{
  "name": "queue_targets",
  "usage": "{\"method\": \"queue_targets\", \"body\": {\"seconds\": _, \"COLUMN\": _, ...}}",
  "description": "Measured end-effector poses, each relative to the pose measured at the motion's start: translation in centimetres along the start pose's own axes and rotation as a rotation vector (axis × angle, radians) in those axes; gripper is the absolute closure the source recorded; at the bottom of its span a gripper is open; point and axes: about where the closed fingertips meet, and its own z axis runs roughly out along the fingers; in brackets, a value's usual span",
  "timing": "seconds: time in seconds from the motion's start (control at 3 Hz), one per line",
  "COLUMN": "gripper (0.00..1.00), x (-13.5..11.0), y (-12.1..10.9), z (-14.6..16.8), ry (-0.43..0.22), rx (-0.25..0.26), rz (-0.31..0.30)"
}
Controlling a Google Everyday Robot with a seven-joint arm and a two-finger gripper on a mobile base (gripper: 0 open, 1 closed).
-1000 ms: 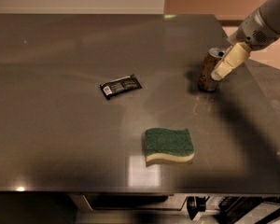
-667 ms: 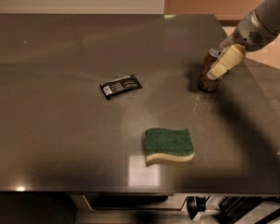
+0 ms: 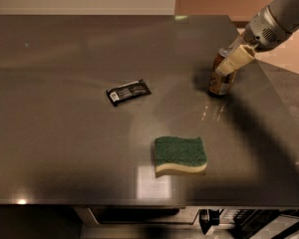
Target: Move orange can near rxbar chocolate
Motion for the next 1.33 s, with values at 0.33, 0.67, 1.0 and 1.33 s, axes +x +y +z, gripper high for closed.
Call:
{"method": "queue_targets", "body": {"seconds": 0.33, "gripper": 0.96, "x": -2.7, "y": 0.9, "z": 0.0, "ry": -0.035, "rx": -0.030, "rz": -0.042}}
{"method": "queue_targets", "body": {"seconds": 0.67, "gripper": 1.00, "x": -7.0, "y": 2.8, "z": 1.5, "ry": -0.075, "rx": -0.087, "rz": -0.117}}
{"method": "queue_targets", "body": {"seconds": 1.0, "gripper": 1.00, "x": -10.8, "y": 4.7, "z": 3.6, "ry": -0.099, "rx": -0.145, "rz": -0.187}}
{"method": "queue_targets", "body": {"seconds": 1.33, "gripper": 1.00, "x": -12.9, "y": 6.0, "z": 6.0, "ry": -0.101, "rx": -0.196, "rz": -0.231}}
